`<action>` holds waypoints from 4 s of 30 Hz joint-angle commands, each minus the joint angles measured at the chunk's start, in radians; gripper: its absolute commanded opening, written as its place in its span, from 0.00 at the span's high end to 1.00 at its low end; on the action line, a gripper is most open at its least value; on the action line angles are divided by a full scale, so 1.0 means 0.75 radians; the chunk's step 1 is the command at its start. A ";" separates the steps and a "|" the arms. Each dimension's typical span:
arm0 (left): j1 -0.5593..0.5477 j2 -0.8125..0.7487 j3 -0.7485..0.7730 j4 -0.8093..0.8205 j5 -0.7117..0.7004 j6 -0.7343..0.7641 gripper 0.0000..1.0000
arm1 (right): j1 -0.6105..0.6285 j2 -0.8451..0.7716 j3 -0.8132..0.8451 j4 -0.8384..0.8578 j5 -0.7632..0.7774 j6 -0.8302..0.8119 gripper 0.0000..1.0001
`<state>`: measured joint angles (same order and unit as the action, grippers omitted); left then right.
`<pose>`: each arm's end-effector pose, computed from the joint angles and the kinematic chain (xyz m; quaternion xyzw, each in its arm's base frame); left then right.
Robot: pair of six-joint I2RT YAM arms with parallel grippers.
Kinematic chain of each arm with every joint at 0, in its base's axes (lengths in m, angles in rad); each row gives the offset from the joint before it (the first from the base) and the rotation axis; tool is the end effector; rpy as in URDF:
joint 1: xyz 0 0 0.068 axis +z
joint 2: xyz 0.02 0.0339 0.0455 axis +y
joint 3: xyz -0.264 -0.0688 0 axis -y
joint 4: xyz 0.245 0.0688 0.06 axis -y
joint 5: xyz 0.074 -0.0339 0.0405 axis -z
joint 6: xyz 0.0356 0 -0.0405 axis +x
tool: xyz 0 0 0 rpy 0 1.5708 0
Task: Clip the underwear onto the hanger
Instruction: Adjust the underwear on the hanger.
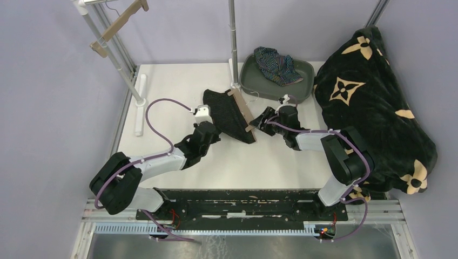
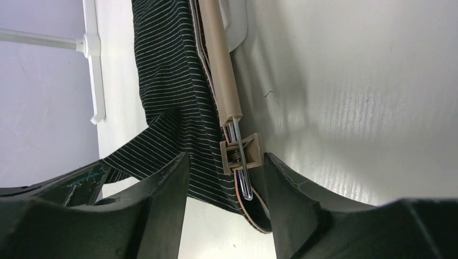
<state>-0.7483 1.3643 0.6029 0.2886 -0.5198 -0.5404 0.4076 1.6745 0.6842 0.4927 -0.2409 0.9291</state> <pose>0.2158 -0.1762 0.1985 -0.0478 0.8339 -0.1277 0.5349 0.2971 0.1375 0.1523 0.1606 0.8402 0.3956 0.3343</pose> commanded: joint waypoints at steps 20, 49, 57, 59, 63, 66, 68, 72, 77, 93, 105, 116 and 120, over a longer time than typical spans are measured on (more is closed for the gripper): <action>0.065 -0.179 -0.059 -0.301 -0.203 -0.113 0.96 | -0.031 0.138 0.268 -0.129 0.002 -0.247 0.29; 0.122 -0.163 0.031 -0.335 -0.185 -0.119 0.26 | -0.116 0.532 0.452 0.313 -0.362 -0.172 0.33; 0.121 -0.108 0.071 -0.321 -0.182 -0.108 0.26 | -0.135 0.646 0.492 0.431 -0.447 -0.129 0.42; 0.124 -0.095 0.076 -0.316 -0.182 -0.108 0.26 | -0.138 0.669 0.496 0.471 -0.467 -0.113 0.48; 0.125 -0.072 0.088 -0.308 -0.177 -0.110 0.26 | -0.139 0.699 0.491 0.547 -0.503 -0.083 0.60; 0.127 -0.058 0.095 -0.302 -0.173 -0.112 0.26 | -0.142 0.700 0.474 0.594 -0.519 -0.072 0.74; 0.125 -0.052 0.103 -0.298 -0.173 -0.112 0.26 | -0.141 0.690 0.453 0.628 -0.526 -0.059 0.80; 0.126 -0.032 0.125 -0.293 -0.175 -0.105 0.26 | -0.140 0.647 0.405 0.683 -0.539 -0.050 0.83; 0.133 -0.002 0.184 -0.268 -0.160 -0.068 0.25 | -0.140 0.556 0.323 0.771 -0.548 -0.037 0.97; 0.356 0.208 0.336 0.067 0.356 -0.024 0.17 | -0.143 0.042 0.066 0.543 -0.445 -0.165 0.99; 0.454 0.363 0.343 0.414 0.631 -0.094 0.12 | -0.142 -0.180 0.032 0.297 -0.417 -0.289 1.00; 0.532 0.516 0.364 0.686 0.986 -0.150 0.07 | -0.143 -0.310 0.035 0.248 -0.472 -0.248 0.99; 0.571 0.577 0.357 0.803 1.089 -0.220 0.07 | -0.143 -0.357 0.036 0.225 -0.490 -0.247 0.99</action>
<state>-0.3473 1.7649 0.8425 0.7231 0.1757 -0.6197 0.3004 1.4727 0.7017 0.6189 -0.5751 0.7376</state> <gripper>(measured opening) 0.932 0.204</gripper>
